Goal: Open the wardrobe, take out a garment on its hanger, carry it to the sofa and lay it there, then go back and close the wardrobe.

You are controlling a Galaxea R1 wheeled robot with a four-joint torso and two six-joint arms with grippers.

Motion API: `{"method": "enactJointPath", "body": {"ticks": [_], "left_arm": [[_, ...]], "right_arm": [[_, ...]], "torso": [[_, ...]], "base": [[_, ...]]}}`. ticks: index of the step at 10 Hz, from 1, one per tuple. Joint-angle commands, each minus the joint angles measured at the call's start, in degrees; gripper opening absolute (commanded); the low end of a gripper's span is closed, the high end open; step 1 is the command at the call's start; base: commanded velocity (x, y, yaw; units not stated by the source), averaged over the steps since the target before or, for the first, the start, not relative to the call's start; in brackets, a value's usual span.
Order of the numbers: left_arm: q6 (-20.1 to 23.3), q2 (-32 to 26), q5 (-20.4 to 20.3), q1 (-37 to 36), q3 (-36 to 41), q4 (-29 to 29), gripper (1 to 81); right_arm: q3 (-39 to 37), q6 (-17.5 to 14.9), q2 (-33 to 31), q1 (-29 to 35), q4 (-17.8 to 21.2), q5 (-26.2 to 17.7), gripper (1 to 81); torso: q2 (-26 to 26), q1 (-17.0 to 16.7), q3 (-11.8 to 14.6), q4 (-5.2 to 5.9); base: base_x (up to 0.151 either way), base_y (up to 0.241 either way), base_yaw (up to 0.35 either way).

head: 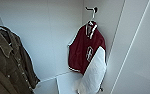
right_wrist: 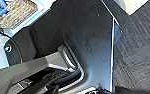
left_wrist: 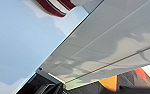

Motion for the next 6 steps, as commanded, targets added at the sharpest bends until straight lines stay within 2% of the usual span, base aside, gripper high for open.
{"method": "enactJointPath", "body": {"ticks": [1,6], "left_arm": [[-2.5,-0.9,1.4,-11.0,3.4,-1.9,81.1],[-8.2,-0.7,1.4,-23.5,3.5,-2.0,81.1]], "right_arm": [[0.1,0.0,0.2,2.6,0.2,-3.7,81.1],[0.0,0.0,0.1,2.4,0.2,-3.7,81.1]], "torso": [[0.0,0.0,0.0,0.0],[0.0,0.0,0.0,0.0]], "base": [[0.0,0.0,0.0],[0.0,0.0,0.0]]}}
